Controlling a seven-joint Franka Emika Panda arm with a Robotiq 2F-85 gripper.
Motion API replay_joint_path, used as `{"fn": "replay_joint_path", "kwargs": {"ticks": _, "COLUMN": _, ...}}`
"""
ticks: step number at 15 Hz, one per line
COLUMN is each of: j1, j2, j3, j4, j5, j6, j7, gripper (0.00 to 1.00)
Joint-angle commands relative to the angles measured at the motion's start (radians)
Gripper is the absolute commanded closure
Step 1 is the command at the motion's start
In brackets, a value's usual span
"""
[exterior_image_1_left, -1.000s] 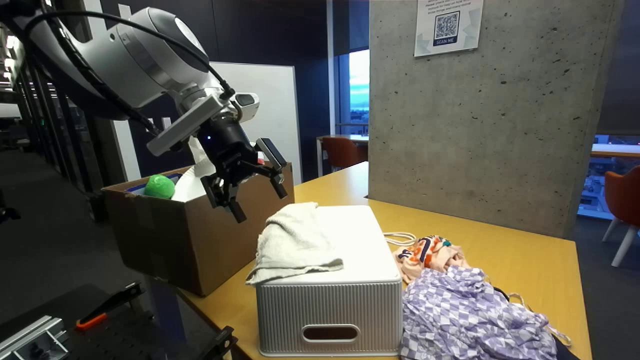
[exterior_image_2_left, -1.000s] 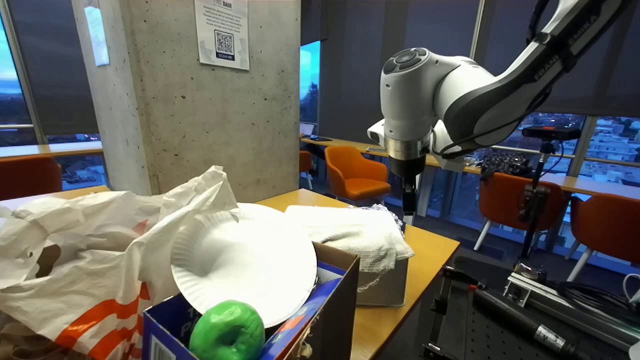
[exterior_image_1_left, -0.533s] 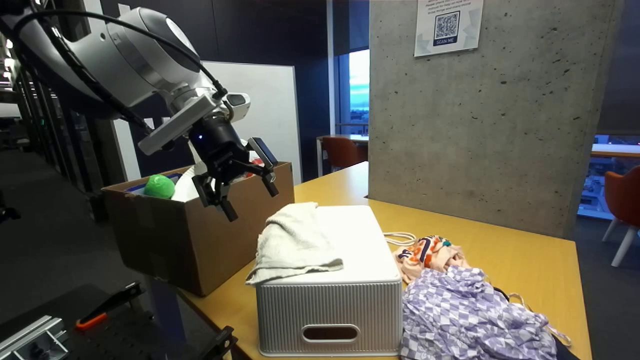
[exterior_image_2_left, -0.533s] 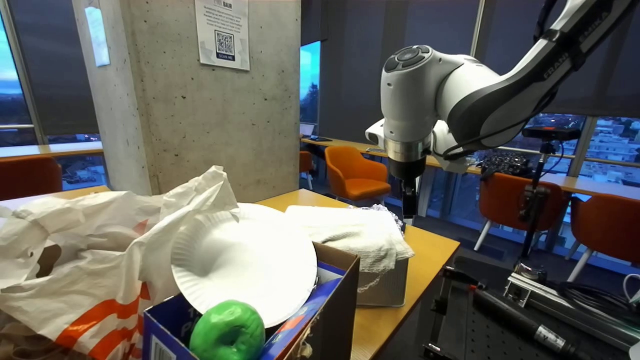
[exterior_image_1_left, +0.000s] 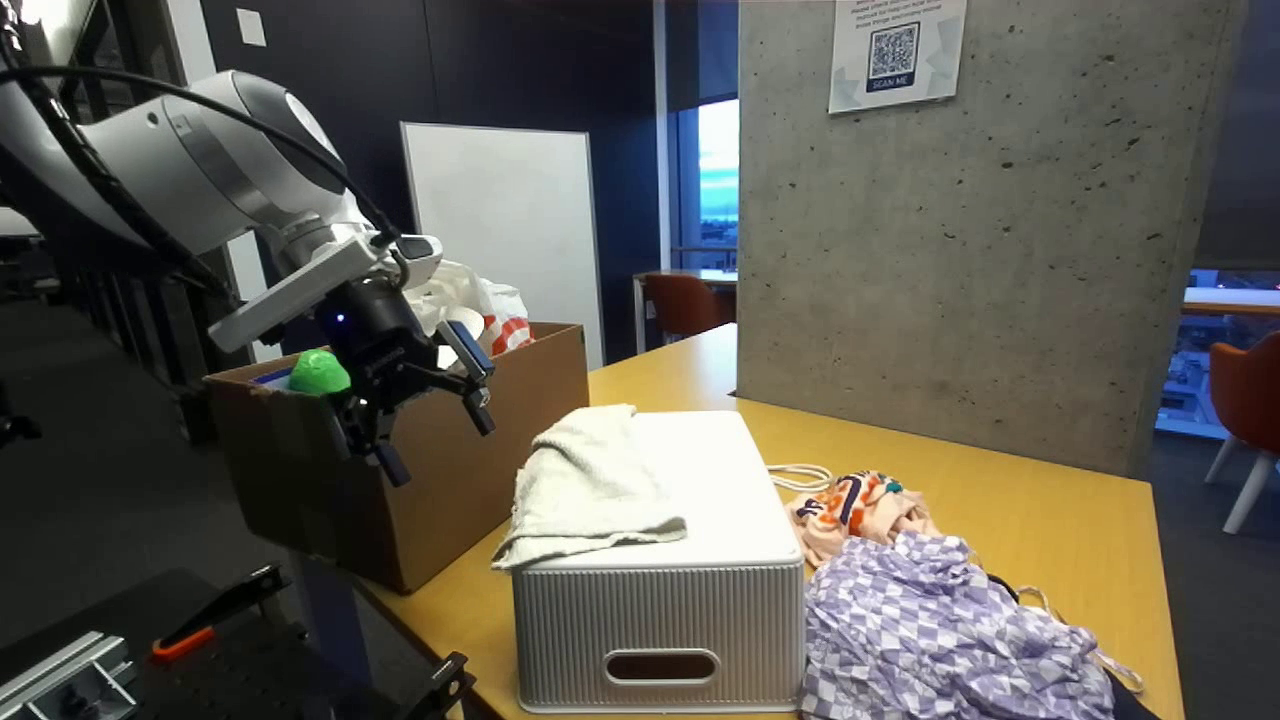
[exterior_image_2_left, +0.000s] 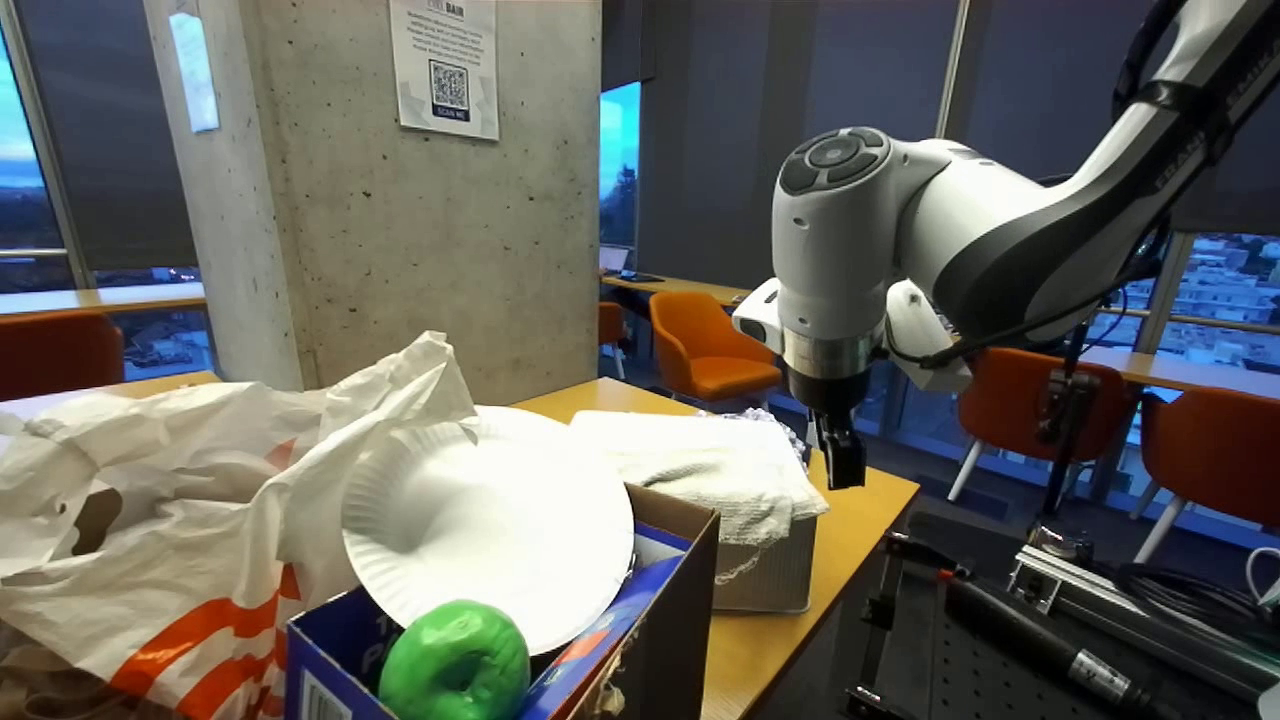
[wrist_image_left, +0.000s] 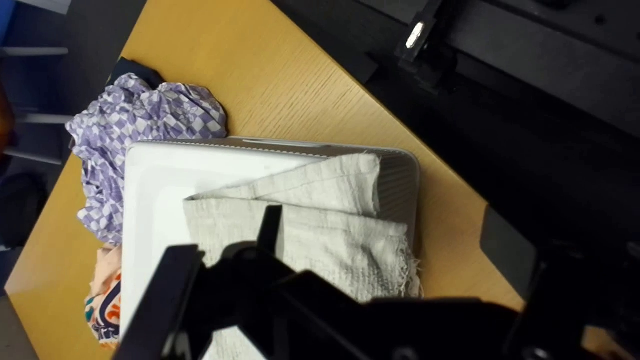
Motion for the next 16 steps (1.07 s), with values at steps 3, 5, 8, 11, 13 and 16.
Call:
{"fn": "replay_joint_path", "kwargs": {"ticks": 3, "j1": 0.004, "j2": 0.105, "j3": 0.005, "j4": -0.002, "j5": -0.093, "j6": 0.020, "j7": 0.067, "gripper": 0.00}}
{"fn": "replay_joint_path", "kwargs": {"ticks": 5, "j1": 0.010, "j2": 0.147, "j3": 0.002, "j4": 0.015, "j5": -0.126, "j6": 0.014, "j7": 0.095, "gripper": 0.00}}
{"fn": "replay_joint_path", "kwargs": {"ticks": 8, "j1": 0.020, "j2": 0.194, "j3": -0.004, "j4": 0.044, "j5": -0.189, "j6": -0.010, "j7": 0.149, "gripper": 0.00}}
{"fn": "replay_joint_path", "kwargs": {"ticks": 11, "j1": 0.025, "j2": 0.230, "j3": -0.007, "j4": 0.074, "j5": -0.250, "j6": -0.024, "j7": 0.202, "gripper": 0.00}}
{"fn": "replay_joint_path", "kwargs": {"ticks": 13, "j1": 0.023, "j2": 0.261, "j3": -0.007, "j4": 0.095, "j5": -0.276, "j6": -0.027, "j7": 0.225, "gripper": 0.00}}
{"fn": "replay_joint_path", "kwargs": {"ticks": 16, "j1": 0.020, "j2": 0.313, "j3": -0.014, "j4": 0.128, "j5": -0.307, "j6": -0.027, "j7": 0.260, "gripper": 0.00}}
